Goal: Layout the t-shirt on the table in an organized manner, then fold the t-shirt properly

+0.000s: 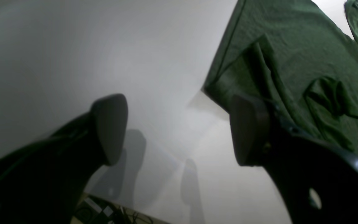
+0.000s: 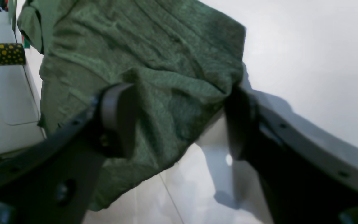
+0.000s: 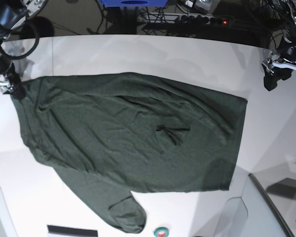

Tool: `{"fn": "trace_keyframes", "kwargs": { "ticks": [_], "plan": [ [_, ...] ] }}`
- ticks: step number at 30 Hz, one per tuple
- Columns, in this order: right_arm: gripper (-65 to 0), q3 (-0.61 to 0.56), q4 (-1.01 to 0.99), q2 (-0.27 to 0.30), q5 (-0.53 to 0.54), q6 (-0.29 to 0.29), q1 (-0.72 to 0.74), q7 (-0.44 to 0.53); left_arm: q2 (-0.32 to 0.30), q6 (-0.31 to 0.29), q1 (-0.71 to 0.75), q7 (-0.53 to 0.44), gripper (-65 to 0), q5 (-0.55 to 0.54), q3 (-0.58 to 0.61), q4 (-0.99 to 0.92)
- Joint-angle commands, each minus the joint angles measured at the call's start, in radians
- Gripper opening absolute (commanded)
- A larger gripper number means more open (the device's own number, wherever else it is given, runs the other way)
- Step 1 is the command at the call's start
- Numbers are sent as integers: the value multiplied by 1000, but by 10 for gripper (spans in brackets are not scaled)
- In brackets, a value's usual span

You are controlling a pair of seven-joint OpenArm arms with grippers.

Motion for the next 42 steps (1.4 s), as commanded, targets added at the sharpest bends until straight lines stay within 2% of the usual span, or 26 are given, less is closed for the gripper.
{"fn": "trace_keyframes", "kwargs": {
  "ticks": [1, 7, 9, 12, 14, 21, 26, 30, 33, 37, 42],
  "plan": [
    [-290, -1, -3, 5, -27, 3, 3, -20, -14, -7, 3, -21, -156, -19, -3, 15],
    [-356, -1, -69, 21, -28, 3, 26, -17, -10, -7, -14, -21, -156, 41, -3, 8],
    [-431, -1, -97, 31, -28, 3, 30, -17, -8, -7, -15, -21, -156, 42, -3, -8],
    [-590, -1, -108, 34, -27, 3, 32, -17, -10, -7, -18, -21, -158, 42, -3, -35],
    [-621, -1, -108, 34, -27, 3, 32, -17, -10, -7, -41, -21, -158, 45, -3, -57],
    [-638, -1, -108, 34, -25, 3, 32, -20, -10, -7, -143, -21, -158, 45, -1, -175],
    [-650, -1, -108, 34, -25, 3, 32, -25, -16, -7, -216, -23, -158, 45, 97, -278],
    [-650, -1, -108, 34, -25, 3, 30, -25, -16, -6, -281, -29, -160, 45, 105, -388],
    [-650, -1, -106, 44, -25, 3, 29, -25, -14, -4, -301, -100, -219, 45, 117, -446],
    [-650, -1, -106, 51, -25, 3, 29, -25, -16, -1, -302, -167, -326, 45, 220, -476],
    [-650, -1, -106, 53, -25, 3, 29, -25, -14, -1, -333, -210, -349, 45, 249, -545]
  ]
}}
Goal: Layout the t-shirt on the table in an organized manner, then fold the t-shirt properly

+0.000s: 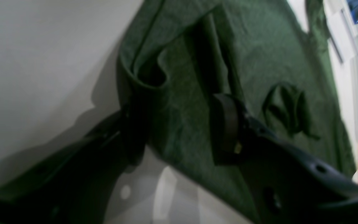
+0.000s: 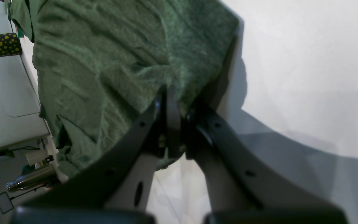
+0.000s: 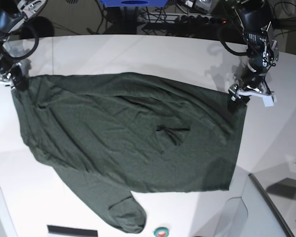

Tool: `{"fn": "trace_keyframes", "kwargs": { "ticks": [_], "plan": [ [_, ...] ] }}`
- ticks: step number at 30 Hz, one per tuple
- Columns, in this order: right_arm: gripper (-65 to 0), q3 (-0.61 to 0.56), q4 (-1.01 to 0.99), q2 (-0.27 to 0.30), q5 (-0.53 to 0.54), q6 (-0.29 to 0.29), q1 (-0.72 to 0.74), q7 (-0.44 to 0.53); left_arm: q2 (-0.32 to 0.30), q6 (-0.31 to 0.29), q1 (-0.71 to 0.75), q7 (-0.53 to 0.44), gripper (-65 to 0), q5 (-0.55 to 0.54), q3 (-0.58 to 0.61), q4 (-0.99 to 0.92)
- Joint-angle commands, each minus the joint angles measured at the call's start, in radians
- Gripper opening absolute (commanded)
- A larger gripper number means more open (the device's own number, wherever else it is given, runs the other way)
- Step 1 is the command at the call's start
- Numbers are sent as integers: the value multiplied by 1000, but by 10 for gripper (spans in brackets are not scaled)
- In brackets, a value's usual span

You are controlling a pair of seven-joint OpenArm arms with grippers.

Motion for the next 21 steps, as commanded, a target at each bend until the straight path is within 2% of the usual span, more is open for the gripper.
{"fn": "trace_keyframes", "kwargs": {
  "ticks": [1, 7, 8, 9, 11, 15, 19, 21],
  "plan": [
    [-650, 0, 9, 14, -15, -11, 3, -4, -14, 11, -8, 6, -349, 12, -3, -11],
    [-650, 0, 9, 14, -15, -11, 3, -4, -17, 11, -8, 4, -365, 12, -5, -18],
    [-650, 0, 10, 14, -15, -11, 3, -4, -17, 11, -8, 4, -403, 12, -5, -18],
    [-650, 0, 20, 14, -17, -11, 3, -5, -21, 11, -8, 4, -469, 12, -5, -18],
    [-650, 0, 64, 14, -17, -11, 0, -10, -29, 11, -8, 7, -650, 12, -5, -17],
    [-650, 0, 176, 7, -17, -14, 0, -94, -35, 11, -1, 13, -650, 12, -2, 12],
    [-650, 0, 282, 7, -17, -24, 1, -163, -38, 12, 24, 132, -650, 5, -5, 147],
    [-650, 0, 327, 7, -17, -62, 5, -198, -38, 29, 33, 173, -650, 5, -16, 223]
  ]
}}
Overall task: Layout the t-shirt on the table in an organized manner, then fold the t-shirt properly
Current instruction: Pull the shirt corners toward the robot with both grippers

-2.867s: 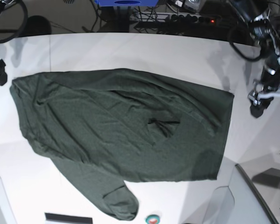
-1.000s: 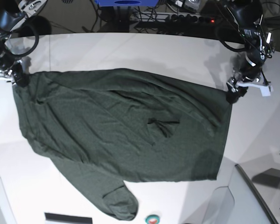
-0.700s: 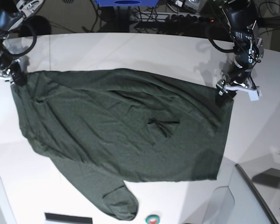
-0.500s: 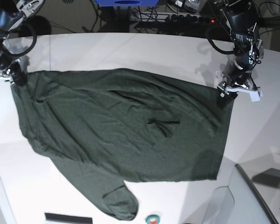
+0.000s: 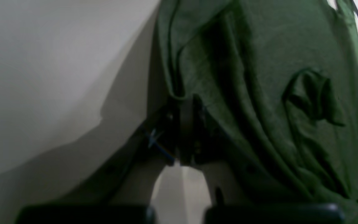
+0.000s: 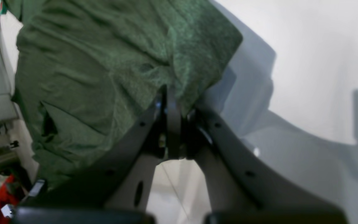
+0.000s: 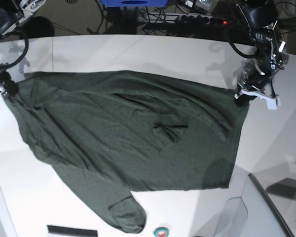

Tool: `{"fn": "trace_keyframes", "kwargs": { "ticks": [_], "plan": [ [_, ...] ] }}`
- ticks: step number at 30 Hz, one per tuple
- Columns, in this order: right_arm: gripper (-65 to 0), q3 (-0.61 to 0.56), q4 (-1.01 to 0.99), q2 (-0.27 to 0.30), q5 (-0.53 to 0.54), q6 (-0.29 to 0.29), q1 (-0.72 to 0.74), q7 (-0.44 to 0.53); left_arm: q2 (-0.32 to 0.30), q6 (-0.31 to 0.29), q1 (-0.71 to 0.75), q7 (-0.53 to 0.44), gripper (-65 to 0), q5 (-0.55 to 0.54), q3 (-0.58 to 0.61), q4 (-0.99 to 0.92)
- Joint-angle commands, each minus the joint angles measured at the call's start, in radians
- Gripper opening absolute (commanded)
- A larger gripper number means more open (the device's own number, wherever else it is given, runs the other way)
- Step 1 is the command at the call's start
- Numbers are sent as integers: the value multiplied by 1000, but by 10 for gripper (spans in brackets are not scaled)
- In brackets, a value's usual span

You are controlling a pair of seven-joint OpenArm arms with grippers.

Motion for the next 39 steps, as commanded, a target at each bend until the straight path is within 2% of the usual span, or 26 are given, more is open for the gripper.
{"fn": "trace_keyframes", "kwargs": {
  "ticks": [1, 3, 6, 10, 14, 20, 28, 39],
  "plan": [
    [-650, 2, 36, 22, 19, -21, 8, 3, -18, 14, -3, -7, -650, -21, -31, 55],
    [-650, 2, 69, 22, 21, -42, 10, -22, -11, 28, 4, 43, -650, -22, -71, 124],
    [-650, 3, 116, 22, 22, -45, 14, -59, 3, 28, 17, 115, -650, -22, -129, 208],
    [-650, 5, 151, 20, 19, -47, 27, -105, 3, 26, 49, 160, -650, -22, -158, 274],
    [-650, 8, 148, 8, 22, -96, 16, -114, 18, 25, 109, 157, -650, -22, -164, 291],
    [-650, 8, 150, -15, 16, -103, -28, -103, 51, 23, 198, 152, -650, -21, -167, 358],
    [-650, 9, 142, -32, 15, -105, -91, -52, 49, 23, 238, 149, -650, -13, -167, 372],
    [-650, 12, 147, -38, 22, -105, -163, -43, 43, 23, 293, 60, -650, -5, -159, 361]
  ]
}}
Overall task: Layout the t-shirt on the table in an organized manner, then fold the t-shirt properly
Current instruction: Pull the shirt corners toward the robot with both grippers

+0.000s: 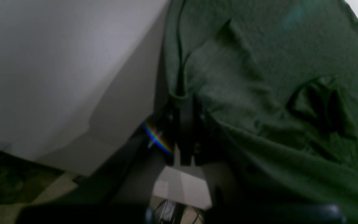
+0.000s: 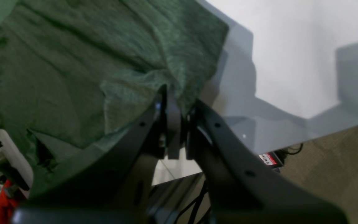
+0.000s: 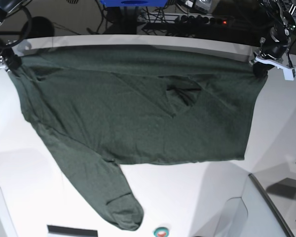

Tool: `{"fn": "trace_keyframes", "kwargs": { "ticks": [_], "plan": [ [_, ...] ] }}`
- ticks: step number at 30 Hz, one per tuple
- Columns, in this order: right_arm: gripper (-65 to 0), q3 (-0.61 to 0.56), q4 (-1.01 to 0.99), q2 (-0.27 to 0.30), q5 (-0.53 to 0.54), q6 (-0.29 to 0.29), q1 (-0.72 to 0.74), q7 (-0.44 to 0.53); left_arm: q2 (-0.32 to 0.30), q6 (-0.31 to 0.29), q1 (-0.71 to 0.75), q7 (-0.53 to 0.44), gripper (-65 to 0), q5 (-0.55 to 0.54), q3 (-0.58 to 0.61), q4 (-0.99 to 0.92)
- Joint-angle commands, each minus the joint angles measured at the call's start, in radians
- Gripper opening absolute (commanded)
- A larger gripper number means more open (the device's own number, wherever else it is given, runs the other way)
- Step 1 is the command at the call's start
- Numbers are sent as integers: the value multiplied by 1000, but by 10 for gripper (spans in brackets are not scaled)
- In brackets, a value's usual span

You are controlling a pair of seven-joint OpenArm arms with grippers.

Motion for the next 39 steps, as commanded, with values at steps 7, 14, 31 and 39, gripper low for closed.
{"fn": "trace_keyframes", "kwargs": {
  "ticks": [7, 14, 31, 39],
  "plan": [
    [-650, 7, 23, -4, 16, 2, -32, 15, -12, -50, -3, -31, -650, 68, -11, -17],
    [-650, 48, 34, -37, 16, 3, -55, 11, -10, -56, -2, -31, -650, 90, -12, -21],
    [-650, 55, 72, -47, 13, 3, -61, 14, -12, -56, 6, -33, -650, 90, -12, -21],
    [-621, 59, 72, -47, 13, -3, -59, 9, -7, -51, 20, -33, -650, 90, -12, -17]
  ]
}}
